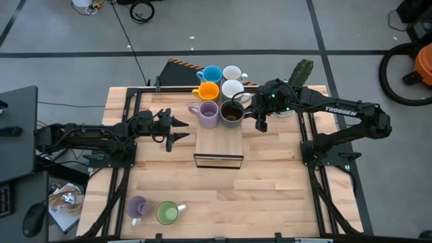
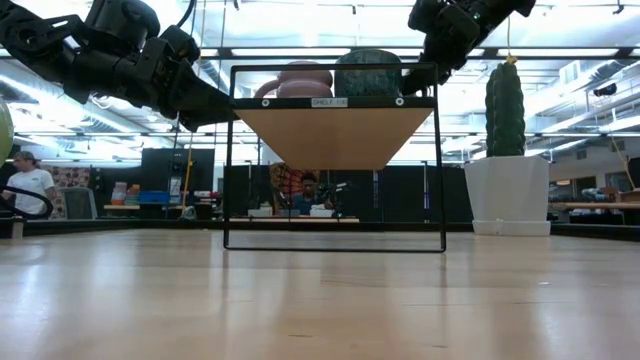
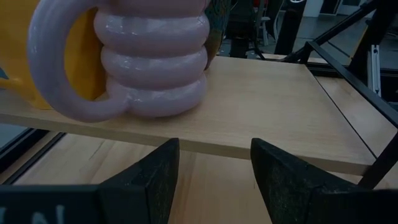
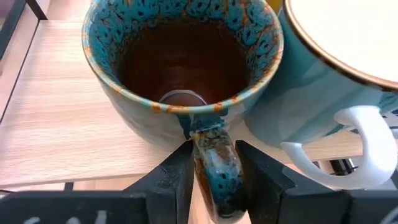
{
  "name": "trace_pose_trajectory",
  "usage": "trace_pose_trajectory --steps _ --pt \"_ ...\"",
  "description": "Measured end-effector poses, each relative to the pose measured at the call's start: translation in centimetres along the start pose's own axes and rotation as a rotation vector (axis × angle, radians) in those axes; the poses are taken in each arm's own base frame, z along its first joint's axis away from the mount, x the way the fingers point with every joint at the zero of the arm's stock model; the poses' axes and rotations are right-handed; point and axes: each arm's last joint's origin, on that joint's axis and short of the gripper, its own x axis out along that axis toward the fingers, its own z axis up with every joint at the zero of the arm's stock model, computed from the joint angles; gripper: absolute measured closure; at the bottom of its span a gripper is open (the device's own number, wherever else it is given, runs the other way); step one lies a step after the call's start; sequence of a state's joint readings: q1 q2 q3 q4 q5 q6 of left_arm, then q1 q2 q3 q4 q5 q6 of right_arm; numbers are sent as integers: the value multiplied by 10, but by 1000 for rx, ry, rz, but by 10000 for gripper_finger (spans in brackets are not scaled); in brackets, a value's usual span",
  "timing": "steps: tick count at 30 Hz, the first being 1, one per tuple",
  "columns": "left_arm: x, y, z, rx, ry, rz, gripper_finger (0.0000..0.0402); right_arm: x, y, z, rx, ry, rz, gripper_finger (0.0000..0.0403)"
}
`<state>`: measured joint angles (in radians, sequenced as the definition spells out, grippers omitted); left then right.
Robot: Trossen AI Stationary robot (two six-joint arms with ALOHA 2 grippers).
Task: Place coffee mugs
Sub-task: Put the blue brown mug on the shelf, then put the green mug on the shelf
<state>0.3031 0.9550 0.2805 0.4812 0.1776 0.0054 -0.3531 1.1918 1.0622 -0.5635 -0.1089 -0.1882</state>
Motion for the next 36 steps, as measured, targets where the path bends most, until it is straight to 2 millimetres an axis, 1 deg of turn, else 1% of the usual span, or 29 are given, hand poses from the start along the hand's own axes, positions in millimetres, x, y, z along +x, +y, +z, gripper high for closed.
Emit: trace_pose_trajectory --steps 4,14,21,28,36 --pt "0 0 0 -2 0 0 196 0 0 0 6 3 -6 266" --pt "0 0 0 -3 4 0 196 0 0 0 22 0 -6 188" --pt "0 0 -1 -5 8 0 196 -7 1 -2 38 9 1 161" --pt "0 0 -1 -12 7 0 196 -25 3 0 37 -50 -9 149" --pt "0 0 -1 -17 7 0 196 -63 7 -1 42 -154 -64 148"
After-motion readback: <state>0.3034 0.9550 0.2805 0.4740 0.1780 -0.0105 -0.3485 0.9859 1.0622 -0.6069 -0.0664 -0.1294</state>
